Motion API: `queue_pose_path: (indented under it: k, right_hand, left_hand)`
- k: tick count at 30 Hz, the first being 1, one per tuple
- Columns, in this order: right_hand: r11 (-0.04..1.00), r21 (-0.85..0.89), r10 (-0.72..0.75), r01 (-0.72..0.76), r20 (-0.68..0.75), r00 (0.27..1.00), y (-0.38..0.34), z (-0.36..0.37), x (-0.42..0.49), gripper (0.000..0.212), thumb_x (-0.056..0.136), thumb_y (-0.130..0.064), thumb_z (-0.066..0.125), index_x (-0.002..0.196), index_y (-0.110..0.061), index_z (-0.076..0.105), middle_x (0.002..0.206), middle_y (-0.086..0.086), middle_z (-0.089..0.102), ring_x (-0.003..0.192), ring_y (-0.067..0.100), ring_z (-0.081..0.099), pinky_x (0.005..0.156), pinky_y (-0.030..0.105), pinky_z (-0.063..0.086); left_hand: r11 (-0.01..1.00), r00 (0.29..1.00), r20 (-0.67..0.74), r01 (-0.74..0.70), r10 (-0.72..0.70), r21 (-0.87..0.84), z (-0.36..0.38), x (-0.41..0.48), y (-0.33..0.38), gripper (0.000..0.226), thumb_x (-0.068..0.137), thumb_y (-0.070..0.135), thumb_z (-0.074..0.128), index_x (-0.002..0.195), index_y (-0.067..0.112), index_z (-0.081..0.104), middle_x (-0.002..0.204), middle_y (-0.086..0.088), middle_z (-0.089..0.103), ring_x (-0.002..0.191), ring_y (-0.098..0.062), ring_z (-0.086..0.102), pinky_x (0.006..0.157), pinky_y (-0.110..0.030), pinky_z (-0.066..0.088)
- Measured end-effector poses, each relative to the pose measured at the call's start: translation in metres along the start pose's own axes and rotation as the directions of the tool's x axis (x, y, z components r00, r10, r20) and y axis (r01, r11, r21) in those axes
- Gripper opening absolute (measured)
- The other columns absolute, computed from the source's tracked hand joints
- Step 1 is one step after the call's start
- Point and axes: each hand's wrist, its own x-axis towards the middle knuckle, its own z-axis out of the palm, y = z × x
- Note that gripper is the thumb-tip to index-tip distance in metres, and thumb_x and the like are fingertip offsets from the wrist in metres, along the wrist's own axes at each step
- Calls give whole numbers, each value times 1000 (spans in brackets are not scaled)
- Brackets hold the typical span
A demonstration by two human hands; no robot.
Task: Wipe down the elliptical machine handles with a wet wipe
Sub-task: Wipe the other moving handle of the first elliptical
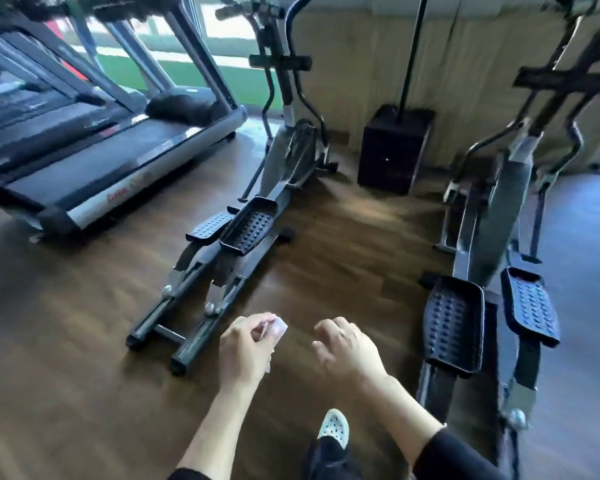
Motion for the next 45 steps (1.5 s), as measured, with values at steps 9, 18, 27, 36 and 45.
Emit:
queue_pose_path:
  k: [9,18,27,36,45]
  right_hand:
    - [992,31,125,-122,-138,983,54,-78,177,37,97,-40,43,130,-24,50,128,-3,52,116,20,51,93,32,43]
    - [950,77,312,-302,-202,929,121,-124,319,36,97,-40,44,130,-26,48,127,-4,51,115,17,50,93,30,42]
    - [855,155,518,-495,-306,799,185,-184,471,36,96,-40,47,130,-27,49,128,-6,47,117,15,49,93,26,41]
    - [765,227,641,-602,-357,680,261,-243,578,36,97,-39,46,130,-26,48,131,-5,46,117,16,49,93,28,40]
    - [748,215,649,-628,-432,626,392,-334,667,37,96,-39,48,130,-27,48,131,-4,45,119,18,48,95,30,40]
  left_hand:
    - [984,978,111,-178,177,-5,75,196,93,12,82,23,74,94,24,75,93,3,66,66,6,54,59,1,35]
    - [950,923,229,-289,309,-117,169,359,158,8,81,14,76,86,20,75,81,5,63,63,21,54,60,1,36]
    - [888,793,399,-400,460,-228,275,536,230,8,83,24,75,83,31,72,79,10,63,52,5,60,57,-10,49]
    - [841,673,504,-438,542,-318,385,656,312,7,80,23,76,85,27,74,68,7,69,50,-4,64,64,-27,56]
    - [801,651,472,-432,595,-414,516,729,428,11,82,28,75,93,24,74,71,7,68,49,-3,64,60,-22,55]
